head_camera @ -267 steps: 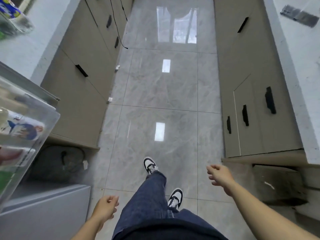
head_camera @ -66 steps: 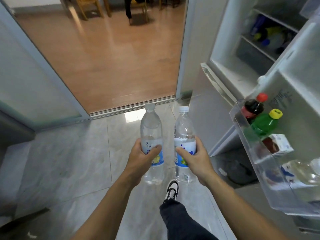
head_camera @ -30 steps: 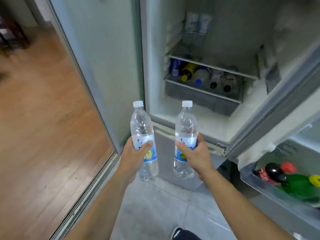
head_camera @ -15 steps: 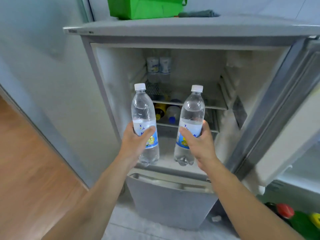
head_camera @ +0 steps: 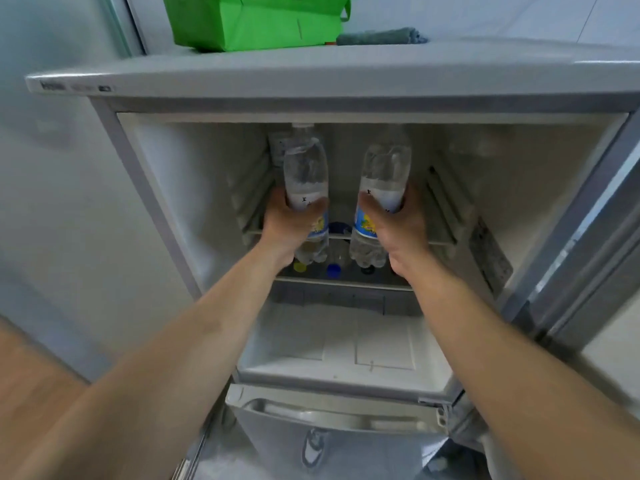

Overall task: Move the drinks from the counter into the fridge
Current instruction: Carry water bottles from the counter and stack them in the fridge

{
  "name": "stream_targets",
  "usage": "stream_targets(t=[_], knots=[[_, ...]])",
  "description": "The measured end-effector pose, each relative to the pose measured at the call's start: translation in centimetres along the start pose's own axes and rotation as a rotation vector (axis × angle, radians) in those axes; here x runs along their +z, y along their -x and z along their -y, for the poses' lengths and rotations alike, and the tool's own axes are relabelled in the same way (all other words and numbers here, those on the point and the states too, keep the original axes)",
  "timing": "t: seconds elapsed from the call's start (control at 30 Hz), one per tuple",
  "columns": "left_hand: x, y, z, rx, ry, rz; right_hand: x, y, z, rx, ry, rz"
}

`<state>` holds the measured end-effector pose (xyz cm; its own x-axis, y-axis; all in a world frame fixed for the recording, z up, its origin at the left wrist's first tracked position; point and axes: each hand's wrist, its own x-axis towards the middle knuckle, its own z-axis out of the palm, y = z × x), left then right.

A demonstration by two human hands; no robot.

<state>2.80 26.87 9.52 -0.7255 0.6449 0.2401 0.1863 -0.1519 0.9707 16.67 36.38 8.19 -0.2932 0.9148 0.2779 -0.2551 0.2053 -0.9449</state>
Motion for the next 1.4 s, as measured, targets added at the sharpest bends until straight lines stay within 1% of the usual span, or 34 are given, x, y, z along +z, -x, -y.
stream_targets(t=[0.1,0.2,0.27,0.37,0.53,0.67,0.73,0.8,0.9,0.97,1.03,1.23,1.3,1.33,1.4], knots=[[0.8,-2.8,-0.1,0.031,0.039,0.027,1.0,-2.7,-0.5,-0.037,0.056,0.005],[1.4,-5.4,0.1,0.06,0.04,0.036,2.0,-5.3,-0.6,-0.021,0.087,0.028],[1.7,-6.7,0.6,0.064,0.017,0.029,2.4,-6.6,-1.1,-0.02,0.106,0.043],[1.7,-8.6,1.8,0.087,-0.036,0.066,3.1,-8.2,-2.5,-0.021,0.131,0.057],[1.2,-11.8,3.4,0.107,-0.04,0.11,4.5,-10.9,-3.6,-0.019,0.134,0.077],[0.9,-13.7,4.6,0.1,-0.044,0.063,5.5,-12.9,-4.1,0.004,0.19,0.079],[0.8,-14.1,5.3,0.111,-0.135,0.071,5.5,-13.6,-4.2,-0.002,0.242,0.065],[0.6,-14.5,6.1,0.112,-0.292,0.11,5.0,-14.1,-4.5,-0.018,0.313,0.072],[0.0,-15.0,6.6,0.088,-0.393,0.134,4.0,-14.3,-5.6,0.001,0.483,0.104],[0.0,-15.2,6.7,0.064,-0.403,0.126,3.8,-14.4,-6.3,0.036,0.562,0.08],[0.7,-15.5,6.7,0.057,-0.399,0.105,4.1,-14.5,-6.7,0.025,0.589,0.054],[4.6,-16.5,7.0,0.089,-0.406,0.082,3.2,-16.0,-6.3,0.021,0.67,-0.02],[6.0,-17.0,7.2,0.116,-0.456,0.059,2.6,-16.7,-6.3,0.035,0.681,-0.046],[6.6,-17.3,7.2,0.115,-0.471,0.059,2.4,-17.0,-6.4,0.045,0.686,-0.061],[7.8,-17.9,7.0,0.09,-0.428,0.095,2.2,-17.6,-6.4,0.06,0.71,-0.075]])
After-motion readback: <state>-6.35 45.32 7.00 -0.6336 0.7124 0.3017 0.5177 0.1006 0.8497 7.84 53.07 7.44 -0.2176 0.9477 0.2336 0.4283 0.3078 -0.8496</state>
